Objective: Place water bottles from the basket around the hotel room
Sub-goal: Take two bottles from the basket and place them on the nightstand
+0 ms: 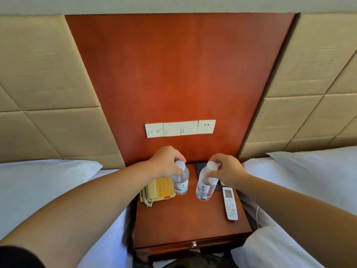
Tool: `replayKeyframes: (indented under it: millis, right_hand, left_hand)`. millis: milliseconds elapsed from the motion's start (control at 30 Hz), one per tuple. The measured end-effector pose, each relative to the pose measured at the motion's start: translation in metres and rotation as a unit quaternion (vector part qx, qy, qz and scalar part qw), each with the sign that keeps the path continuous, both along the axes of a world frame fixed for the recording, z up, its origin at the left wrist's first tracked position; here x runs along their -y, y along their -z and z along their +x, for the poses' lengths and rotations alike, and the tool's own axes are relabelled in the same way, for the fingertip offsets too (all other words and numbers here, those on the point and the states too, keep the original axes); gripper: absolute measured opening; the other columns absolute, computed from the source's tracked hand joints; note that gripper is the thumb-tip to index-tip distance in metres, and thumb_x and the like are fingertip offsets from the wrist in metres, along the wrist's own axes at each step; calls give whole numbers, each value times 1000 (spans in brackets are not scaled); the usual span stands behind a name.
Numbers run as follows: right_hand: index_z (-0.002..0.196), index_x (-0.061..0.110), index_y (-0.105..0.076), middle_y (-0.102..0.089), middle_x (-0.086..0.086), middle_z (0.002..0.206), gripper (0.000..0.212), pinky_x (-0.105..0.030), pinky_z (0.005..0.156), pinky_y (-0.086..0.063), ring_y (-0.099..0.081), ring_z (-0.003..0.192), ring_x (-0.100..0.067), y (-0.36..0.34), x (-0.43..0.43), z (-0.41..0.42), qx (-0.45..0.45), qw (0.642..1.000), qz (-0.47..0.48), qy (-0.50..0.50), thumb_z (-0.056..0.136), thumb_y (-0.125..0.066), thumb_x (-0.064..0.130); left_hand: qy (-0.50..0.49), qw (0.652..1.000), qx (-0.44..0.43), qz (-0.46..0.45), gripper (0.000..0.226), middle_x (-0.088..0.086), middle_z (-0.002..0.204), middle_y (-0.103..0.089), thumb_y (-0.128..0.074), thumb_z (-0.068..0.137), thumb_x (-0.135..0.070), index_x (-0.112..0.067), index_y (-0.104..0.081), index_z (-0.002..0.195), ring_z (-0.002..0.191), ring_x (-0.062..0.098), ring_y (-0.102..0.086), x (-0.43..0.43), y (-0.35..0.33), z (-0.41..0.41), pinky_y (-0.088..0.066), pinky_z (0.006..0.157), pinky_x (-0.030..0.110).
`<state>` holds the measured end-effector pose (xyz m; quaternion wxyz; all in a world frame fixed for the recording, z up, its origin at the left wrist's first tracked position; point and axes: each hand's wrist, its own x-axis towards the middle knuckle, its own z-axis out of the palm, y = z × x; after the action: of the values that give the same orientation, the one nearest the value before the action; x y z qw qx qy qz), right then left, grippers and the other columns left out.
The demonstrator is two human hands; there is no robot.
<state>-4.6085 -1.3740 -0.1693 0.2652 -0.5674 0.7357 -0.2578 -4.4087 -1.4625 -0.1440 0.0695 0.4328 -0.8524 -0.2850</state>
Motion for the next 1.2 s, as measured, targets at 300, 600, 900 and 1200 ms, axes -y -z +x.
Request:
replayKeyframes:
  millis: [300, 600, 900, 1200]
  right_hand:
    - [92, 27, -57, -63, 3, 93, 19, -24, 69, -42, -53, 82, -13, 67, 105, -16, -78, 995, 65, -1, 77, -68, 22]
    - [96, 25, -56, -59, 3, 92, 19, -30, 71, -48, -54, 83, -16, 133, 189, -37, -87, 987, 125, -51, 80, -60, 14]
    - [107, 16, -61, -67, -6, 102, 25, -30, 72, -47, -62, 89, -26, 180, 247, -29, -176, 935, 262, -160, 82, -59, 14]
    - [64, 23, -47, -55, 1, 63, 20, -29, 59, -42, -52, 57, -20, 210, 274, -25, -239, 903, 299, -196, 80, -57, 17]
  left_hand:
    - [17, 998, 42, 50, 37, 0, 111, -68, -73, 69, -14, -16, -71, 105, 102, 17, -59, 107, 67, -45, -40, 76, 23]
    - [-52, 995, 36, 78, 36, 0, 112, -66, -75, 67, -16, -18, -72, 103, 104, 17, -57, 167, 132, -70, -41, 80, 23]
    - [-67, 986, 74, 132, 33, 1, 106, -68, -74, 67, -12, -18, -73, 99, 98, 19, -60, 193, 184, -79, -46, 74, 27]
    - [-49, 978, 130, 155, 28, 11, 105, -71, -68, 72, -9, -9, -72, 99, 99, 27, -64, 204, 205, -87, -52, 83, 36]
